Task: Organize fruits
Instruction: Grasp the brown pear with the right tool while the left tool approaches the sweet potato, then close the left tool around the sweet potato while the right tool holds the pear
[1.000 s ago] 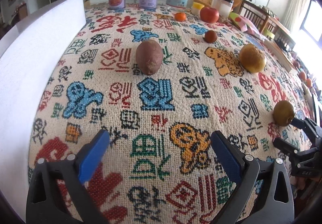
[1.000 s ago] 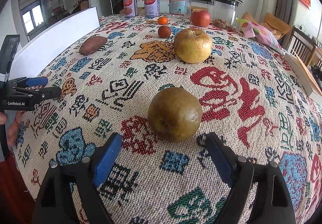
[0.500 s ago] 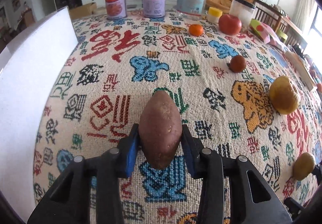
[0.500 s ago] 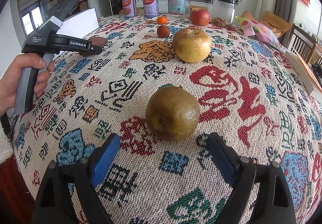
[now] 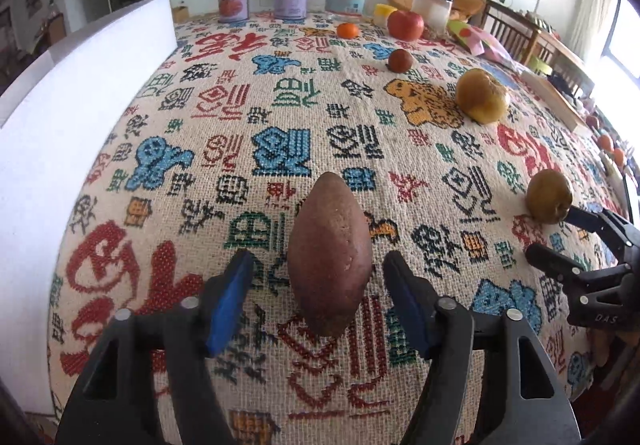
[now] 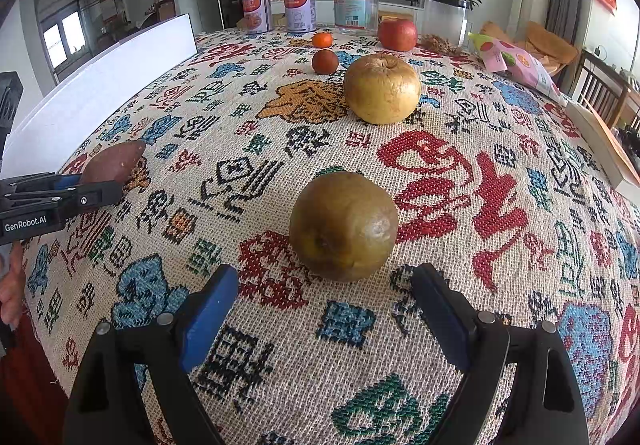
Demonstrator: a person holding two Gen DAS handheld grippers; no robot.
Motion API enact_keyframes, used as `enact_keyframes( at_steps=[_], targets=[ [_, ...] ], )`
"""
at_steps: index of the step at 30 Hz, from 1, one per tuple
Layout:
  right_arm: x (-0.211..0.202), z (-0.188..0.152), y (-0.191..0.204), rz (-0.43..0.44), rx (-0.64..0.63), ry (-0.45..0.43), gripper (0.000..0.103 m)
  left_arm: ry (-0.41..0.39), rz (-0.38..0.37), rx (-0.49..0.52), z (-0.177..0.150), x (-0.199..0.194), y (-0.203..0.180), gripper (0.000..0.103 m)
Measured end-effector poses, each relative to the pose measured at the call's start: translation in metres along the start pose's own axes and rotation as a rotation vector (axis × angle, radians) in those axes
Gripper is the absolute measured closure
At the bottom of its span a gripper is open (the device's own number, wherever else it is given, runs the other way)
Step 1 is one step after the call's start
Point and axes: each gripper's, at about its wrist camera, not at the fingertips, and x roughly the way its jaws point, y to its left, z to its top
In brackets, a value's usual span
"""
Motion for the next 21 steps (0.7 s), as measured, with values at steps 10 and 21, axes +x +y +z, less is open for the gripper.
enact_keyframes(
  at_steps=[10,21],
  targets=[
    [0.001,0.0,0.0,0.023,0.001,0.002,0.009,-0.011,0.059,0.007,-0.002,0.012,0.007,0.004],
    [0.002,0.0,0.002,0.028,-0.013,0.01,0.006,-0.01,0.069,0.001,-0.003,0.013,0.007,0.002]
  ],
)
